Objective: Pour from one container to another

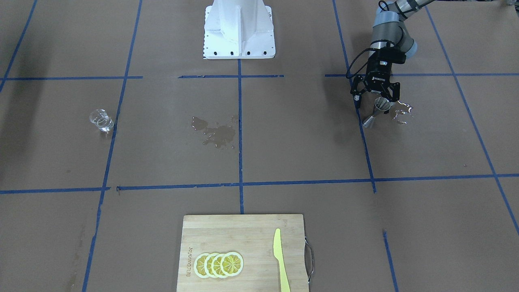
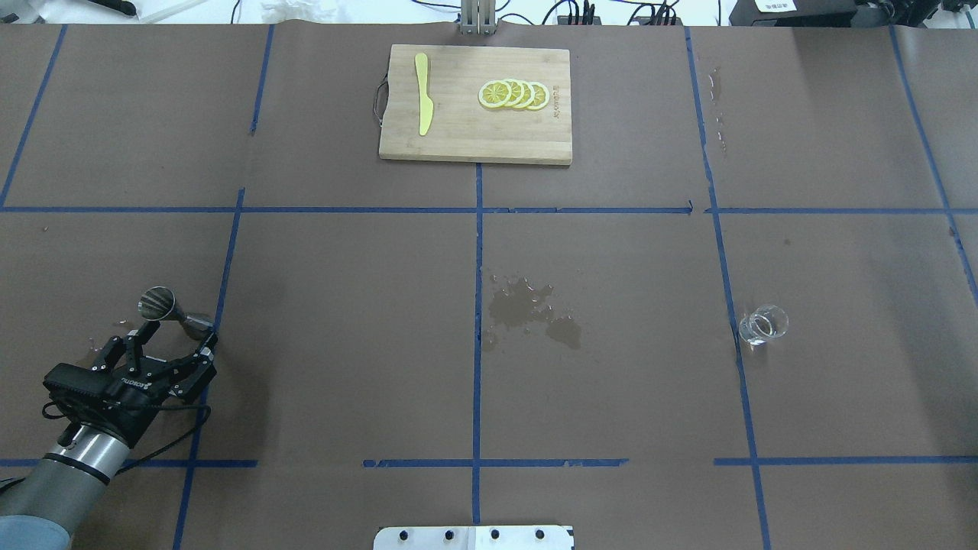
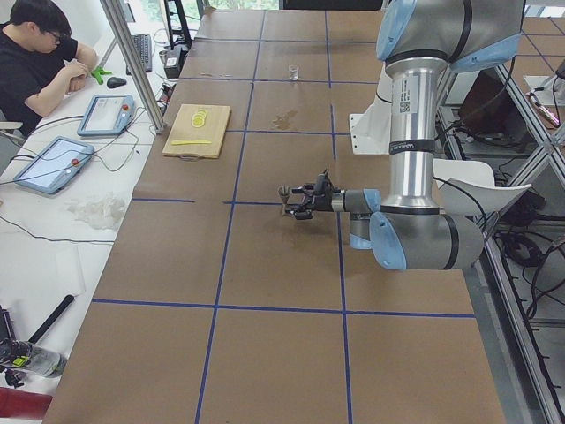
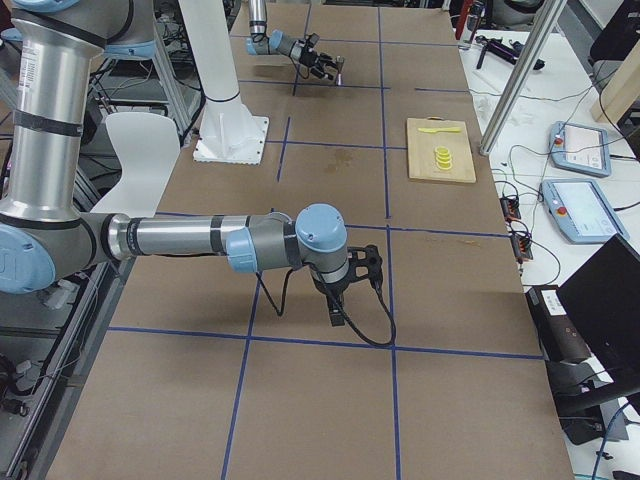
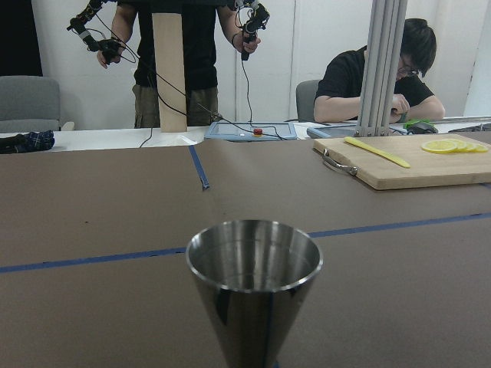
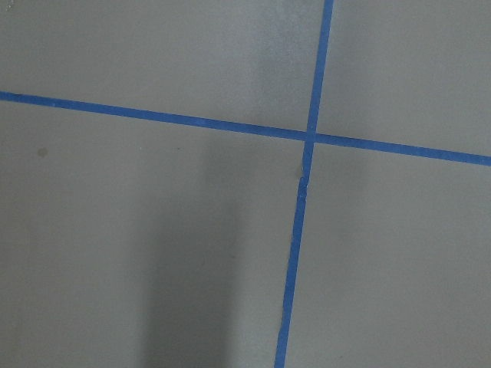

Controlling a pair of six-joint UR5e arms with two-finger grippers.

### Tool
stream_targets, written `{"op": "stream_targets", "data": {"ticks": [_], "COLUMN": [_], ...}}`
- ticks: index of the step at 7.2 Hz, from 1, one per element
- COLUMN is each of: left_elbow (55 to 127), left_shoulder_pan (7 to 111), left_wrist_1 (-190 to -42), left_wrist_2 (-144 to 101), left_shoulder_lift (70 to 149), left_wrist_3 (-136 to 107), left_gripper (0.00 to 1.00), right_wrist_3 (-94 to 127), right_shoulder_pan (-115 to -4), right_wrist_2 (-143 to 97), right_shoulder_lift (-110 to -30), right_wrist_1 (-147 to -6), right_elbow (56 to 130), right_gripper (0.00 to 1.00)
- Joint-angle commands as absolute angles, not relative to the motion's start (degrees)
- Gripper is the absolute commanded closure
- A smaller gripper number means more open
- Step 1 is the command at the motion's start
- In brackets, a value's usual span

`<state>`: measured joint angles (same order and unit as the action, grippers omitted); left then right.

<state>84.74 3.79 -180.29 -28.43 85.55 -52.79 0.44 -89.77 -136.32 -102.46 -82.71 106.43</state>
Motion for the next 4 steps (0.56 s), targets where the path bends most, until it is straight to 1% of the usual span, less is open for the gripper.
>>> {"op": "stream_targets", "data": {"ticks": [1,4], "left_elbow": [84.81,84.73], "left_shoulder_pan": [4.04,7.19], "left_wrist_1": [-180.61,-182.11], "left_wrist_2": [-29.09,-30.40], "left_shoulder_lift": [85.61,85.25], "left_wrist_3": [-53.00,-53.17], "left_gripper": [0.04,0.04], "right_wrist_3": [0.44,0.44], "right_shoulder_pan": [-89.74,-89.74], "right_wrist_2": [-136.23,-136.23], "right_shoulder_lift": [-102.13,-102.04], "right_wrist_1": [-82.71,-82.71], "right_elbow": [106.35,106.35], "right_gripper": [0.00,0.00]}}
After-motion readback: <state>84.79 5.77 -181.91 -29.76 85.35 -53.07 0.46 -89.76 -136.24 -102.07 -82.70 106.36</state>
